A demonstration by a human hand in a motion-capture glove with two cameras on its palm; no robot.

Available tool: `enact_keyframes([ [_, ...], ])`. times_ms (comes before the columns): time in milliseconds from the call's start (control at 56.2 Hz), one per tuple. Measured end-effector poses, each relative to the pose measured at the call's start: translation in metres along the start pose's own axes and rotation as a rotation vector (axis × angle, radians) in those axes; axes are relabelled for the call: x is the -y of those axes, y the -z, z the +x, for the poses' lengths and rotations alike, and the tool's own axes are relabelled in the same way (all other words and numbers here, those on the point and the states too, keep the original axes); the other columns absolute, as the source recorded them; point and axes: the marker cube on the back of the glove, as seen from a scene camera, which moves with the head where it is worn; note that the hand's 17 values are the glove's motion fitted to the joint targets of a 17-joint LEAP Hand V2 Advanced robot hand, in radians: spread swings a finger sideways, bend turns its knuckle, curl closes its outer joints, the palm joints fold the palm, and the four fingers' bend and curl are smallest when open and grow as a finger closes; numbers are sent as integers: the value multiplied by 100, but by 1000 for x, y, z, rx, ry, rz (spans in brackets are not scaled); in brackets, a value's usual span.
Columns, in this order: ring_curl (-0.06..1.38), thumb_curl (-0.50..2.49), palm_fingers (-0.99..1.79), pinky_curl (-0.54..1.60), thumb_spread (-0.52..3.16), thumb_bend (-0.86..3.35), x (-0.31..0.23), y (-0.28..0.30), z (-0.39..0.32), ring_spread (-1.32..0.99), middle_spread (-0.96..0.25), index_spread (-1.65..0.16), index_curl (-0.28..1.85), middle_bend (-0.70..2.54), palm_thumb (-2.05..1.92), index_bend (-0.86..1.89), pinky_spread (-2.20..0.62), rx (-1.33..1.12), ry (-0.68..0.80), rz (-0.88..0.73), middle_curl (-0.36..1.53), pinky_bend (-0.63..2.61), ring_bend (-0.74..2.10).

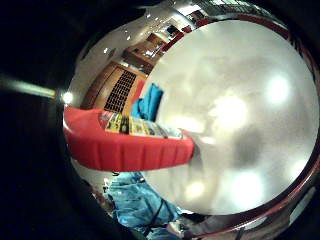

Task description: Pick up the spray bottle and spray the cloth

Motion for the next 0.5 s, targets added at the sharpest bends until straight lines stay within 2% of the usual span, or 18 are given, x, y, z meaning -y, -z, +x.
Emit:
enact_keyframes([
  [498, 30, 32, 18, 35, 89, -4, 9, -11, -8, 9, 1, -27, 21, 27, 54, 11, 23, -47, -89, -7, 35, 37, 34],
])
